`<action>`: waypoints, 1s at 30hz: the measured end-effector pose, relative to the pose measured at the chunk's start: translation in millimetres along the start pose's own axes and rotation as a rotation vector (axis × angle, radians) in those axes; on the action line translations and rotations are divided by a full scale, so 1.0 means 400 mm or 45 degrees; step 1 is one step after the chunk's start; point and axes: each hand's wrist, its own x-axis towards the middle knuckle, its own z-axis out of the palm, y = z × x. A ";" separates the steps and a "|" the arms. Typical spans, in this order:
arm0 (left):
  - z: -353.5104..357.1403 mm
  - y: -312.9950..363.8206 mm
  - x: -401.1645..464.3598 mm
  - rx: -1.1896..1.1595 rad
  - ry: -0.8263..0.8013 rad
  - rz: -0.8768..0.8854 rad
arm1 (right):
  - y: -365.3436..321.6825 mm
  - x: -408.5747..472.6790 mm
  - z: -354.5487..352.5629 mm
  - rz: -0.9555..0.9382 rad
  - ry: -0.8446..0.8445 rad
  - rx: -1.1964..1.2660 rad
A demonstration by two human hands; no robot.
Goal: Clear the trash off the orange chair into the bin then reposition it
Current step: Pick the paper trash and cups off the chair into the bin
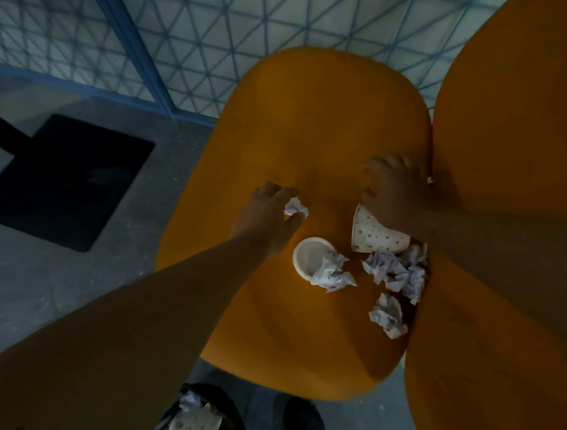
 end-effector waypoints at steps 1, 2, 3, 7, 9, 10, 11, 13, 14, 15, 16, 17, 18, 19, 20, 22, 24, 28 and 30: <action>0.013 0.002 0.009 0.056 0.005 -0.020 | 0.016 0.008 0.010 0.061 0.003 -0.063; 0.024 0.003 0.015 0.106 0.007 -0.042 | 0.031 0.013 0.020 0.132 -0.021 -0.116; 0.034 0.004 0.020 0.141 0.005 -0.065 | 0.045 0.017 0.028 0.206 -0.070 -0.157; 0.047 -0.009 0.040 0.114 -0.002 -0.117 | 0.089 0.019 0.047 0.439 -0.330 -0.184; 0.044 -0.014 0.045 0.013 0.020 -0.108 | 0.097 0.018 0.048 0.436 -0.347 -0.176; 0.040 -0.013 0.044 -0.036 0.030 -0.103 | 0.099 0.016 0.046 0.421 -0.319 -0.166; 0.038 -0.013 0.042 -0.075 0.045 -0.105 | 0.096 0.014 0.042 0.414 -0.275 -0.139; 0.027 -0.018 0.030 -0.128 0.090 -0.159 | 0.086 0.007 0.032 0.410 -0.173 -0.061; 0.021 -0.023 0.023 -0.147 0.118 -0.201 | 0.079 0.005 0.028 0.396 -0.108 -0.006; 0.015 -0.033 0.011 -0.163 0.154 -0.242 | 0.067 0.003 0.027 0.361 -0.042 0.082; 0.006 -0.044 -0.003 -0.186 0.189 -0.269 | 0.052 -0.001 0.027 0.316 0.007 0.205; -0.002 -0.057 -0.023 -0.213 0.225 -0.279 | 0.027 -0.007 0.030 0.267 0.036 0.349; -0.013 -0.070 -0.049 -0.233 0.261 -0.274 | -0.010 -0.019 0.028 0.211 0.037 0.465; -0.025 -0.085 -0.079 -0.234 0.298 -0.257 | -0.049 -0.034 0.028 0.135 0.037 0.563; -0.038 -0.099 -0.113 -0.204 0.333 -0.229 | -0.091 -0.052 0.028 0.066 0.037 0.637; -0.063 -0.129 -0.181 -0.118 0.405 -0.149 | -0.182 -0.094 0.025 -0.065 0.055 0.707; -0.089 -0.158 -0.260 -0.143 0.441 -0.085 | -0.289 -0.154 0.020 -0.187 0.077 0.771; -0.128 -0.210 -0.435 -0.268 0.469 -0.100 | -0.492 -0.305 0.026 -0.375 0.124 0.932; -0.134 -0.245 -0.529 -0.329 0.497 -0.145 | -0.565 -0.391 0.055 -0.396 0.037 1.005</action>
